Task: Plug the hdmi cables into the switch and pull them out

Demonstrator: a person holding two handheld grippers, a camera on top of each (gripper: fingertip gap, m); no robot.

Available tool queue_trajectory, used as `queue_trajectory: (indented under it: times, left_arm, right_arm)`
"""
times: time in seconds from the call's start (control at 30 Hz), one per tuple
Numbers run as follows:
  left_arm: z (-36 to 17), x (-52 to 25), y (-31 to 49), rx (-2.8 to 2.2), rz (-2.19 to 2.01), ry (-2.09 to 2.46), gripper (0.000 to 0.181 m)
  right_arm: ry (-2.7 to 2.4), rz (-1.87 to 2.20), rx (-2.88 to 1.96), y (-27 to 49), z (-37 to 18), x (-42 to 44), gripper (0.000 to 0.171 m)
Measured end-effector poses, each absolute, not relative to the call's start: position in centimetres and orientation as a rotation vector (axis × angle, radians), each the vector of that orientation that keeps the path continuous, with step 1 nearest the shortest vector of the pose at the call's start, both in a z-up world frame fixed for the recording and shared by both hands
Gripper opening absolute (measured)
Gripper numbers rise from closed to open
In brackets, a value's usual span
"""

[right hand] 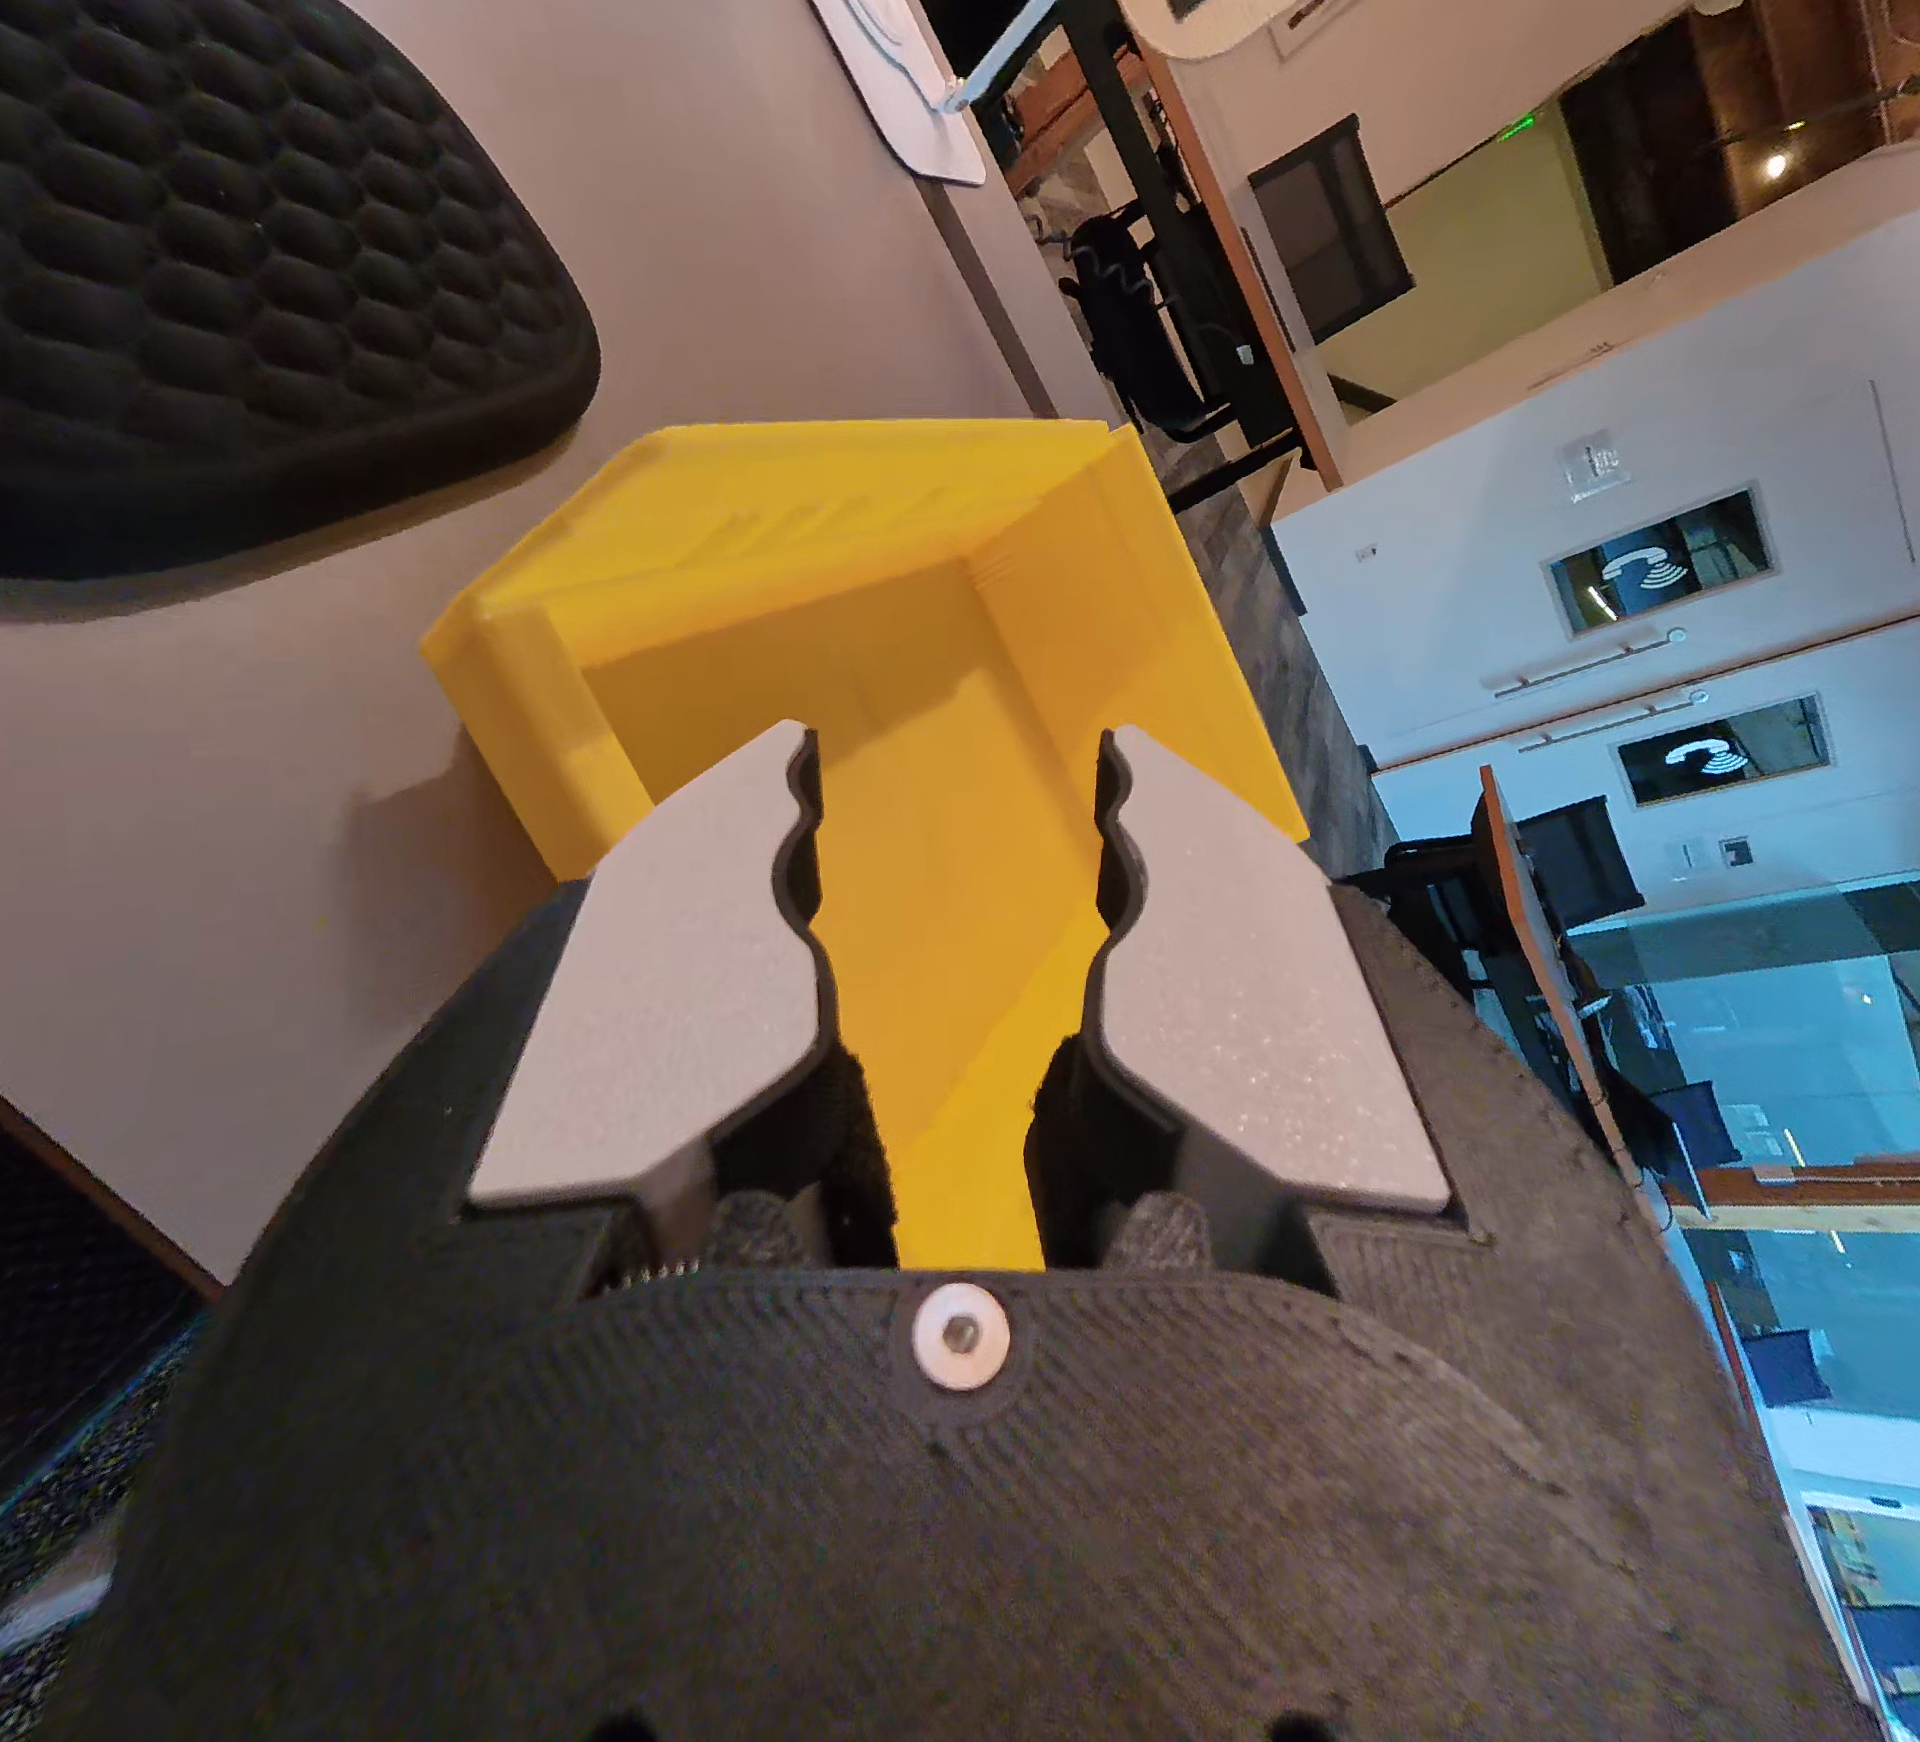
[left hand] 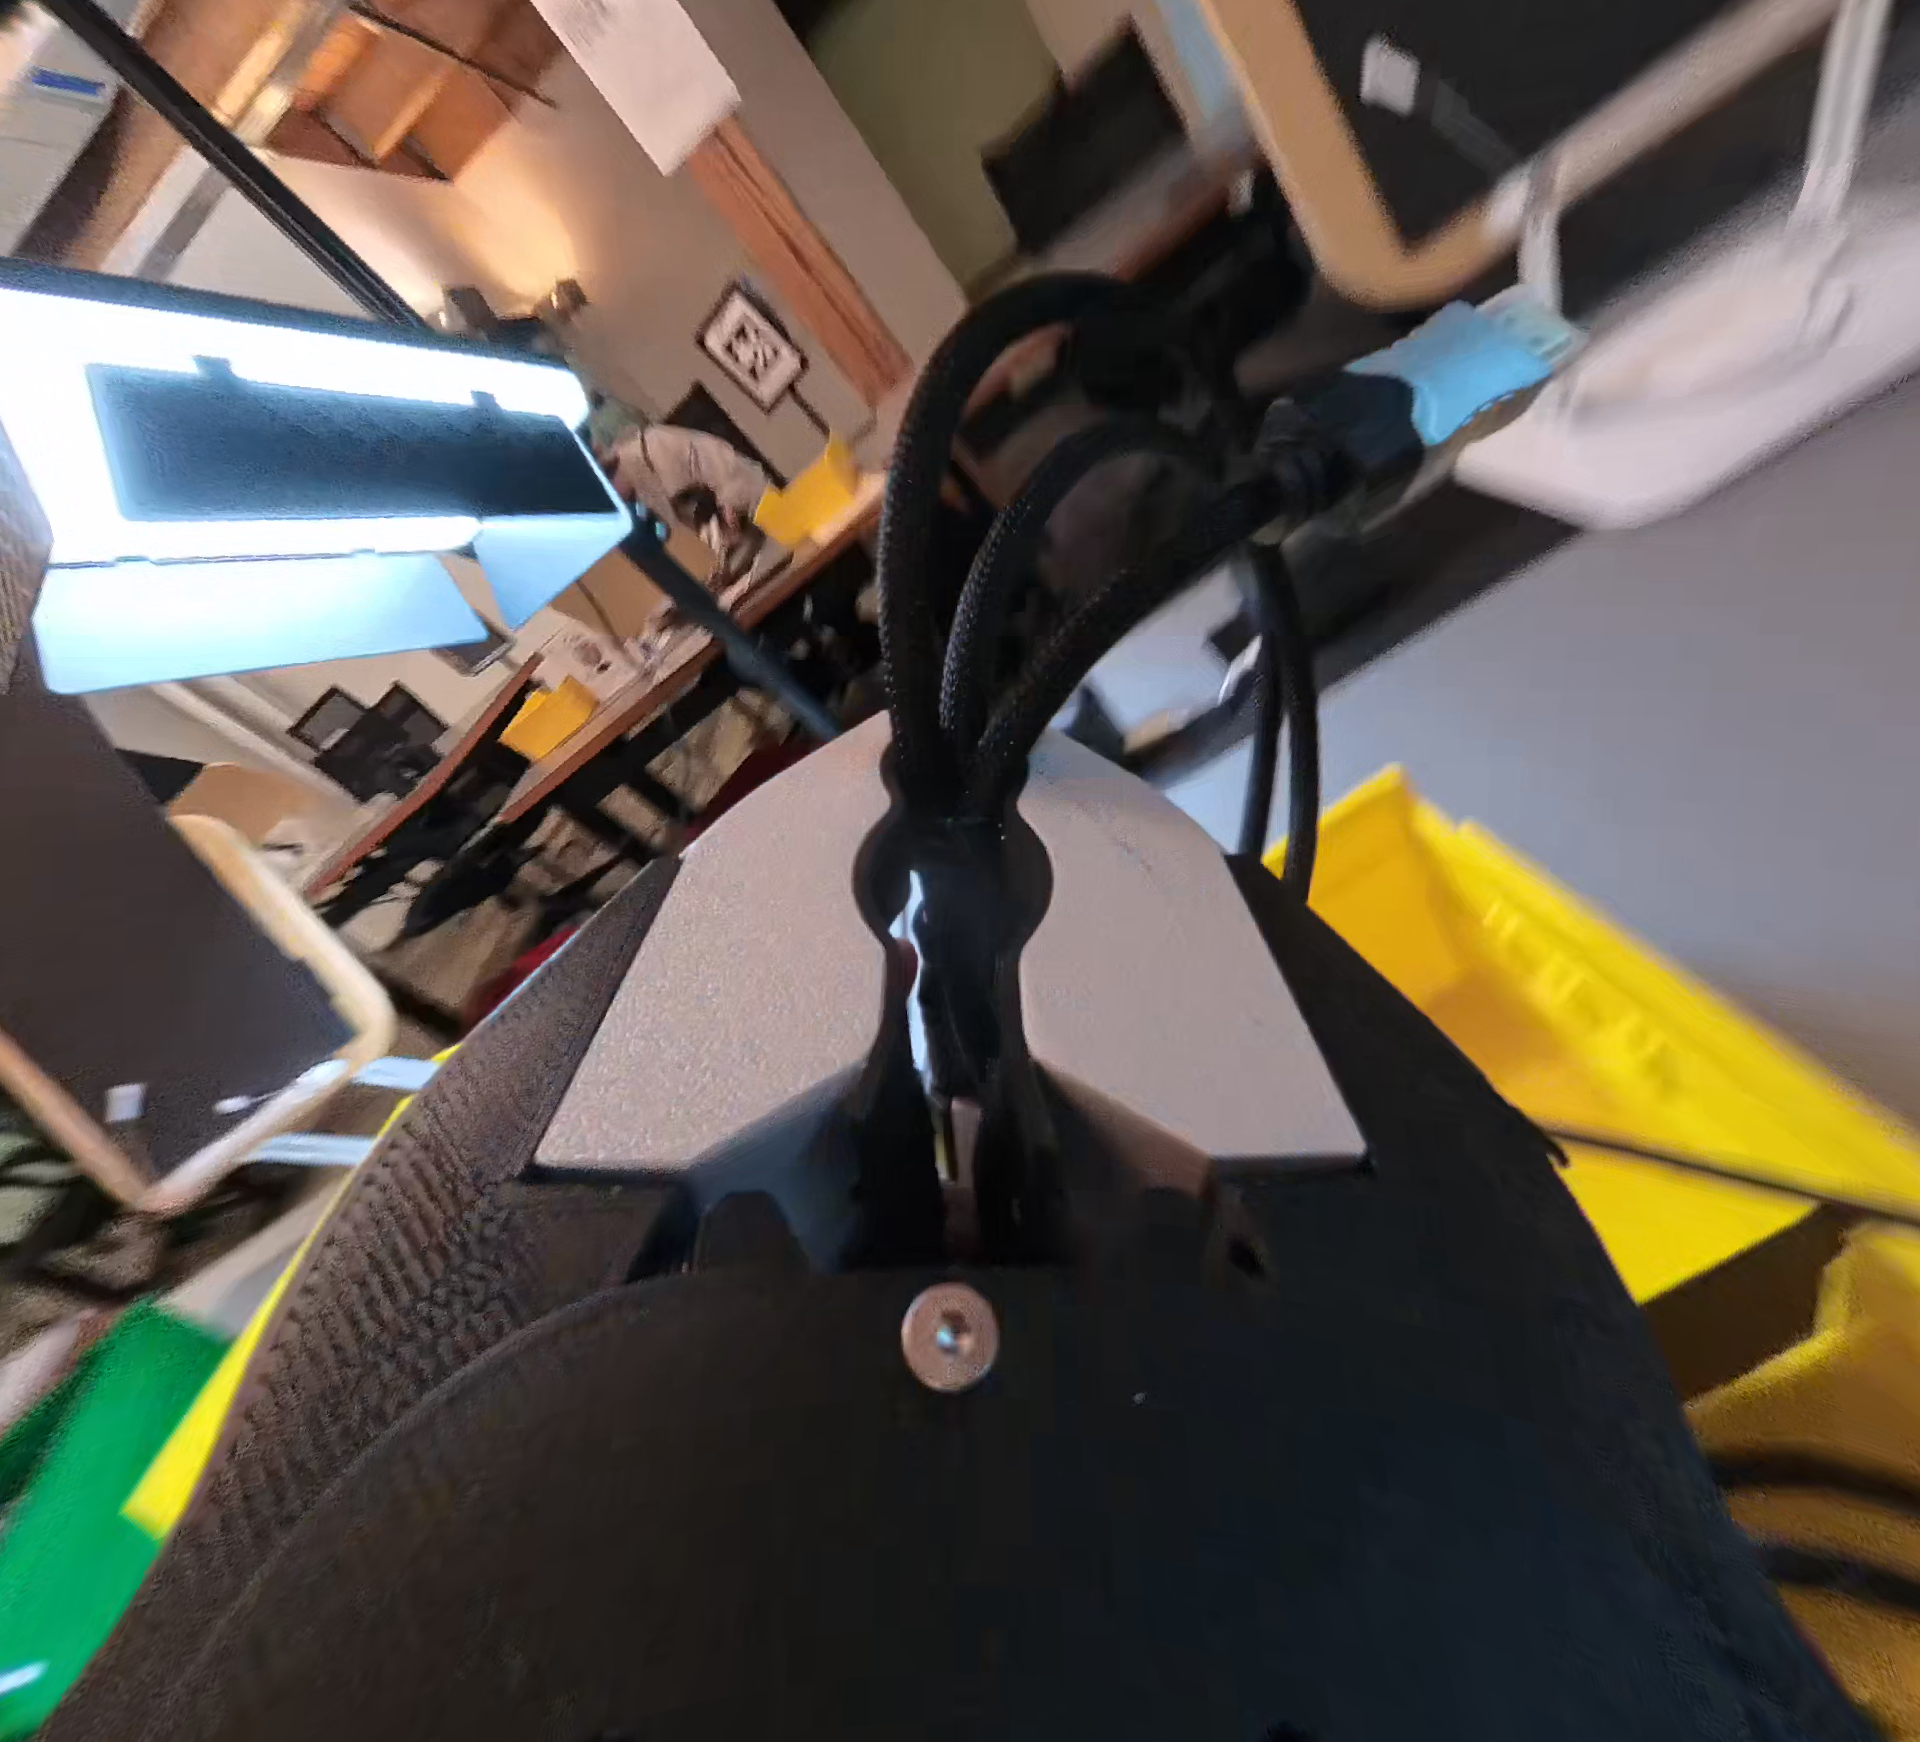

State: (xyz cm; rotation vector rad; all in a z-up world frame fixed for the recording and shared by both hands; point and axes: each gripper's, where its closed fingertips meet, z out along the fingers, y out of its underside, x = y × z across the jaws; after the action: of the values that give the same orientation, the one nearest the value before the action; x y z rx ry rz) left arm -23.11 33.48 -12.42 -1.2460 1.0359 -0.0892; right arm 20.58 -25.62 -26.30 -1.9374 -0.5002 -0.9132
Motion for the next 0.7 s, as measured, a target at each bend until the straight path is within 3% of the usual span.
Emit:
queue_trajectory:
  times: [0.3,0.47,0.7]
  left_arm:
    - [-5.0,-20.4,17.9,-0.852,-1.200,0.557,0.012]
    - [-5.9,-19.9,10.0,-0.632,-1.733,0.326,0.012]
    - [-10.2,-18.9,4.9,-0.502,-2.215,0.052,0.011]
  right_arm:
    - [-0.680,-0.700,-1.644,-19.4,-22.6,12.7,0.050]
    - [-0.692,-0.230,-1.305,-13.7,-19.1,2.7,0.050]
    - [-0.521,0.312,-1.185,-8.1,-19.4,-6.6,0.056]
